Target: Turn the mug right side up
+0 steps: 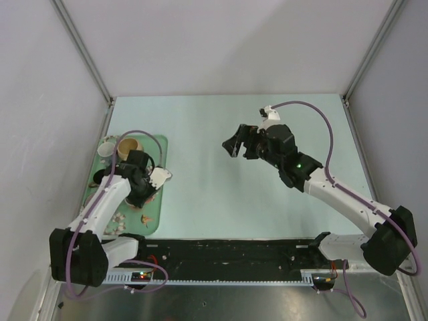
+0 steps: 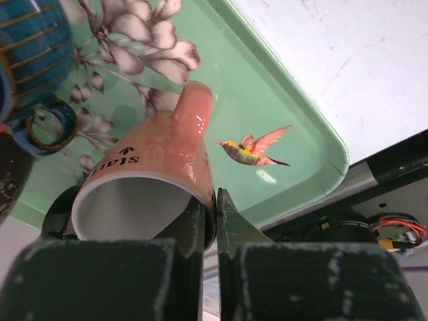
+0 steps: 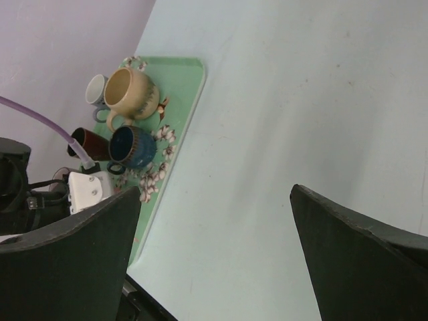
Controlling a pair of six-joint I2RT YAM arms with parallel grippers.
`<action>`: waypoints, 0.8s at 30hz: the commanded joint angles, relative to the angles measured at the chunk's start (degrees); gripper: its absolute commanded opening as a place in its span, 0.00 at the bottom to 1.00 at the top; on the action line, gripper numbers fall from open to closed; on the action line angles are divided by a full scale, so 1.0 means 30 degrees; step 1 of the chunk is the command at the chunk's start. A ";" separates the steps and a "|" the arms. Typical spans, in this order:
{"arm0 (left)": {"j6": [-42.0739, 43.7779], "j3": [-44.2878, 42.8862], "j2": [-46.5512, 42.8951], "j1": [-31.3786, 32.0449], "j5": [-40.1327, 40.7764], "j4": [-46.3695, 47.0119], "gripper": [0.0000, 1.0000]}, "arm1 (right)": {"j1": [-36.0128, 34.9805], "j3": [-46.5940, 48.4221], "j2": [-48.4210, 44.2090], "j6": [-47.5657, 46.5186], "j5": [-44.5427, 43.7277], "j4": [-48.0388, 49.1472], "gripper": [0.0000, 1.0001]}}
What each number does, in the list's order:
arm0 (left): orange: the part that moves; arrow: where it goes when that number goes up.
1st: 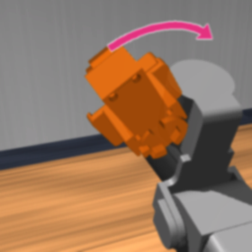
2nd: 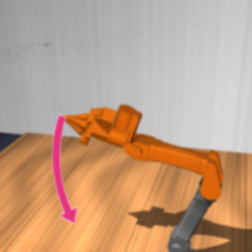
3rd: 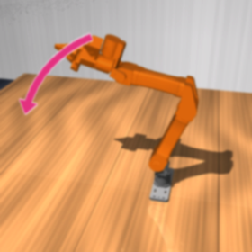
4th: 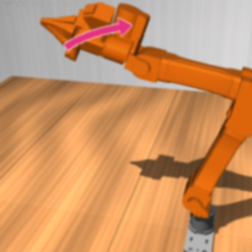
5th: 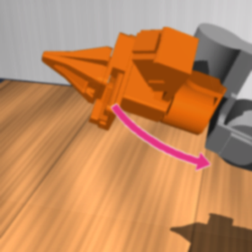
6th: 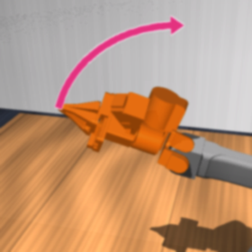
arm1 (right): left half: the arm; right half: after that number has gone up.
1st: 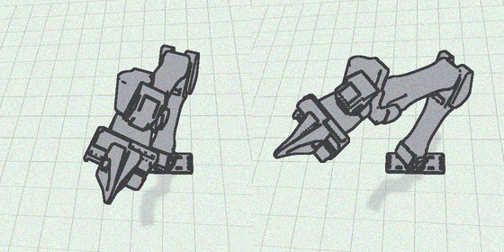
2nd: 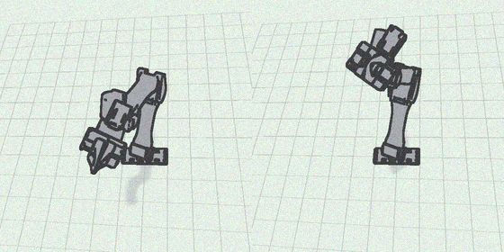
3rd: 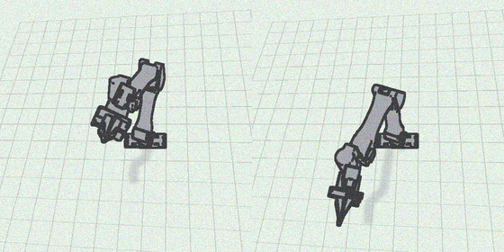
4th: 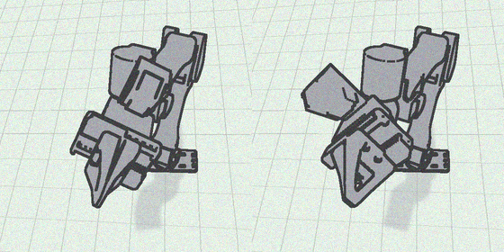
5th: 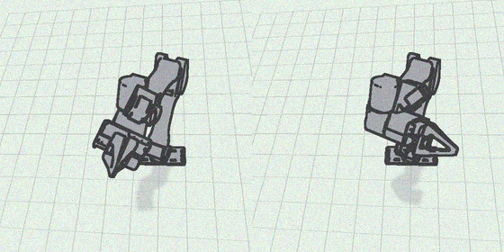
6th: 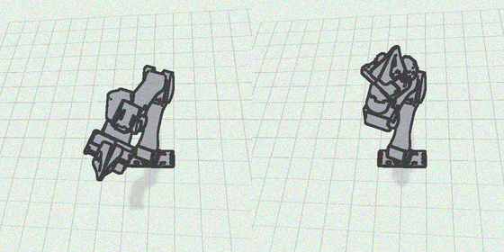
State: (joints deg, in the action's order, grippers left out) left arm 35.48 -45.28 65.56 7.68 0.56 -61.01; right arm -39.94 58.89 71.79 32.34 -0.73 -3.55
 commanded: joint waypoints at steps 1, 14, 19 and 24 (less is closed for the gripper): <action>0.1060 0.1006 -0.0449 -0.0417 -0.0741 0.1691 0.00 | 0.0084 -0.0379 -0.1123 -0.0435 -0.0944 0.0379 0.99; 0.0034 -0.2369 -0.0806 -0.1610 -0.3869 -0.0440 0.77 | 0.0761 -0.0563 -0.2000 -0.0646 -0.1040 -0.0236 0.99; -0.0956 -0.5298 -0.0810 -0.1621 -0.6057 -0.1351 0.93 | 0.1626 -0.0554 -0.2623 -0.1318 -0.1999 -0.1483 0.99; -0.3996 -0.7217 -0.1057 -0.1578 -0.7802 0.1116 0.99 | 0.3924 -0.0910 -0.3906 -0.1887 -0.2894 -0.3980 0.99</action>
State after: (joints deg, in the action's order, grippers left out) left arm 31.62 -63.13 63.64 3.18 -16.82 -63.44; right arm -32.88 57.04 64.51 29.47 -4.95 -9.78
